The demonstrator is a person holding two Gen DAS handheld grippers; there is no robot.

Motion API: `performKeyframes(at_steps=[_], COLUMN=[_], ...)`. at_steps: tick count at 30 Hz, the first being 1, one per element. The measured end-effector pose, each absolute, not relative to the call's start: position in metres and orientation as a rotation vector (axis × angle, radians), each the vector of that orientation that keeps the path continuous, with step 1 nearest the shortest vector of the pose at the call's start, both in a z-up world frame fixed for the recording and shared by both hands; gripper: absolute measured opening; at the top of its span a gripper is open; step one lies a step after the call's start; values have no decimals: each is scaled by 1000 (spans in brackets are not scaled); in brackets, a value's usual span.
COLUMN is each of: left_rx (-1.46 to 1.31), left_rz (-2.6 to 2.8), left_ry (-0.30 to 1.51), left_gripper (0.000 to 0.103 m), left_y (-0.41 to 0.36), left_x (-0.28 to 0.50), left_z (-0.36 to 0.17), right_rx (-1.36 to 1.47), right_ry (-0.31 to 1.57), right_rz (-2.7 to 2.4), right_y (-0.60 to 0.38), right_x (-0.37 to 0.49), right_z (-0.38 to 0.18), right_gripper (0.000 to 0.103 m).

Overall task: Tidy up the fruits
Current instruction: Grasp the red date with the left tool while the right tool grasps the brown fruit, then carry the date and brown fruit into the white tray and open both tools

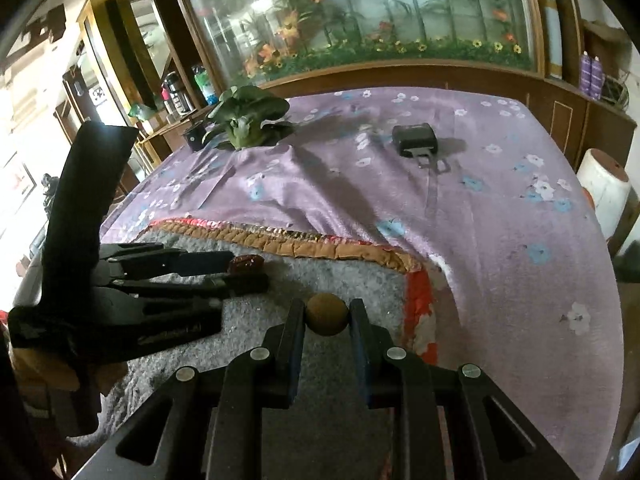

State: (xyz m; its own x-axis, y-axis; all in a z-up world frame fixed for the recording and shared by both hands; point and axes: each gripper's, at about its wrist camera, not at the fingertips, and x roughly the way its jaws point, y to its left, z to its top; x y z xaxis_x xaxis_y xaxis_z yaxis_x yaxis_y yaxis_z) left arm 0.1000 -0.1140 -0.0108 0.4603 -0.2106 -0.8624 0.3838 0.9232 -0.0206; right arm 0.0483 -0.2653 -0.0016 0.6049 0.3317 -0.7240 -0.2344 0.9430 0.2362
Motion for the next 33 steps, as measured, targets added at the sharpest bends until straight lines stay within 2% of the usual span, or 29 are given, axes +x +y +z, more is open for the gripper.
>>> performKeyframes(at_steps=[12,33], left_rx=[112,24], left_rz=[-227,7], left_ry=[996,890], left_gripper=[18,18], left_y=[-66,62], left_x=[59,-28], left_z=[8,45], right_rx=[67,-76], right_ry=[852,847], right_rz=[390,628], right_y=[-234,-83], right_x=[37,-16], right_z=[11,28], right_gripper=[21,21])
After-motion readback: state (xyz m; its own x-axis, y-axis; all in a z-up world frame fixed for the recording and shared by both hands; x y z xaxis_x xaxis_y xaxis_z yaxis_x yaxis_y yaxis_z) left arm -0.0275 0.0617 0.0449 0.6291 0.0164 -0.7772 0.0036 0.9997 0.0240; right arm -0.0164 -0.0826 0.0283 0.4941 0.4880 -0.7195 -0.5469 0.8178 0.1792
